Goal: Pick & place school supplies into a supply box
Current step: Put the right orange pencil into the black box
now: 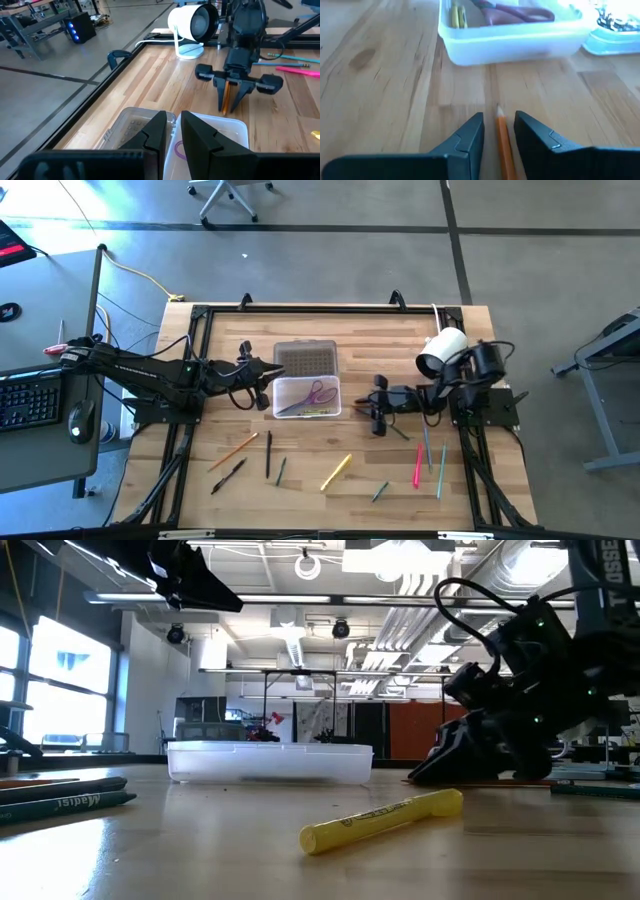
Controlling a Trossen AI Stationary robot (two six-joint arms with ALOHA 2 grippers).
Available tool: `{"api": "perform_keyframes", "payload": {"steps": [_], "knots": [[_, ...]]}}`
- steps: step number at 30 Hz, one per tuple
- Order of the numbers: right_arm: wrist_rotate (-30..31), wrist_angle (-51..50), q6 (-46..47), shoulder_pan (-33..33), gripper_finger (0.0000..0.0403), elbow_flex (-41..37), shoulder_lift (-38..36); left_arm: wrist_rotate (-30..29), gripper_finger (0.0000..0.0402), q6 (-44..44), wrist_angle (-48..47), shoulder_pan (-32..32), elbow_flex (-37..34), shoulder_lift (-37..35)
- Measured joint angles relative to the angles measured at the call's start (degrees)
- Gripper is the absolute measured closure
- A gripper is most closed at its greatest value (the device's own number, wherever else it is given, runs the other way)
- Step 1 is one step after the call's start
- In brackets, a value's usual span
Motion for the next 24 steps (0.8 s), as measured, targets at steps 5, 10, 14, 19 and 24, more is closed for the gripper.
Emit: {"api": "perform_keyframes", "payload": {"steps": [5, 10, 14, 19, 24], "knots": [[0.1, 5.9, -0.1, -0.3, 0.0316, 0.8, 5.1, 0.0, 0.0309, 0.0, 0.0, 0.0, 0.0, 0.0], [0.2, 7.1, -1.4, -0.4, 0.0347, 0.7, 6.1, 0.0, 0.0309, 0.0, 0.0, 0.0, 0.0, 0.0], [-1.2, 8.1, -0.9, -0.7, 0.0393, 0.7, 6.3, 0.0, 0.0309, 0.0, -0.1, 0.0, 0.0, 0.0], [-4.2, 15.3, 2.7, -1.2, 0.0393, 0.5, 6.8, -0.1, 0.0309, 0.0, -0.1, 0.0, 0.0, 0.0], [-2.3, 17.5, 4.0, -0.3, 0.0397, 0.6, 1.6, 0.2, 0.0309, 0.0, -0.1, 0.0, 0.0, 0.0]]}}
